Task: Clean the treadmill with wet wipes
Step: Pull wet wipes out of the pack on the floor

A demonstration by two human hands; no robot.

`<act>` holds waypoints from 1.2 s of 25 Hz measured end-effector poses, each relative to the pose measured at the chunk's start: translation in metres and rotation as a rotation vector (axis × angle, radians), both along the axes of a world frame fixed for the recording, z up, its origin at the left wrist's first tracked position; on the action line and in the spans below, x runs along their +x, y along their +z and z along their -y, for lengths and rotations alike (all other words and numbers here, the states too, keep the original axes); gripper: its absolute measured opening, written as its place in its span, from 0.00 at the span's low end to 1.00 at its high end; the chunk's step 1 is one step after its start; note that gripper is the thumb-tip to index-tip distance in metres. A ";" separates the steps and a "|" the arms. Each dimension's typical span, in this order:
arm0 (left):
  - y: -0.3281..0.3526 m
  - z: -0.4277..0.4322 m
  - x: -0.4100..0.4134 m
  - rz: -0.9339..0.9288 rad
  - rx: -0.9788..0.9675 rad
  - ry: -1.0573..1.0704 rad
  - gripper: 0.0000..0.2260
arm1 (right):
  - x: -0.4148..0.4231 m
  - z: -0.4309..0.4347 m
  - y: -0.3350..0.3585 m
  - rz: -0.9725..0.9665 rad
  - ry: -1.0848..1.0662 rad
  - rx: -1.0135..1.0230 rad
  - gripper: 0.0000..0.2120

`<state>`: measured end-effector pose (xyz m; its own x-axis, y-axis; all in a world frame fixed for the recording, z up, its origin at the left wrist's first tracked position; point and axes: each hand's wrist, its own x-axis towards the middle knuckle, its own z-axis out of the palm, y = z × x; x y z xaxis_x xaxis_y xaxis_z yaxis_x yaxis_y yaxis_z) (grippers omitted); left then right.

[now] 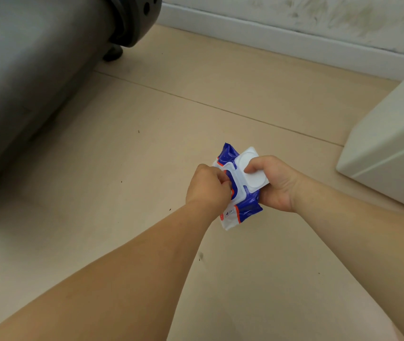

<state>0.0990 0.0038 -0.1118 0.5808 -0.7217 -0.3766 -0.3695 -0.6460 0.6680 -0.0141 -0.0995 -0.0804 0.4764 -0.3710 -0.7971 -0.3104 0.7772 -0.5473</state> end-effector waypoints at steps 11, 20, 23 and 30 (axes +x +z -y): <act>0.009 -0.001 0.004 -0.148 0.053 -0.052 0.04 | -0.004 0.012 -0.014 -0.130 0.100 -0.197 0.18; 0.010 -0.005 0.002 -0.234 -0.083 0.159 0.09 | -0.009 0.011 -0.014 -0.116 -0.011 -0.161 0.17; 0.012 -0.011 0.000 -0.133 -0.096 0.018 0.18 | -0.008 0.011 -0.012 -0.126 -0.004 -0.151 0.17; 0.012 -0.003 0.002 -0.227 -0.184 0.074 0.11 | -0.011 0.012 -0.011 -0.061 0.014 -0.113 0.17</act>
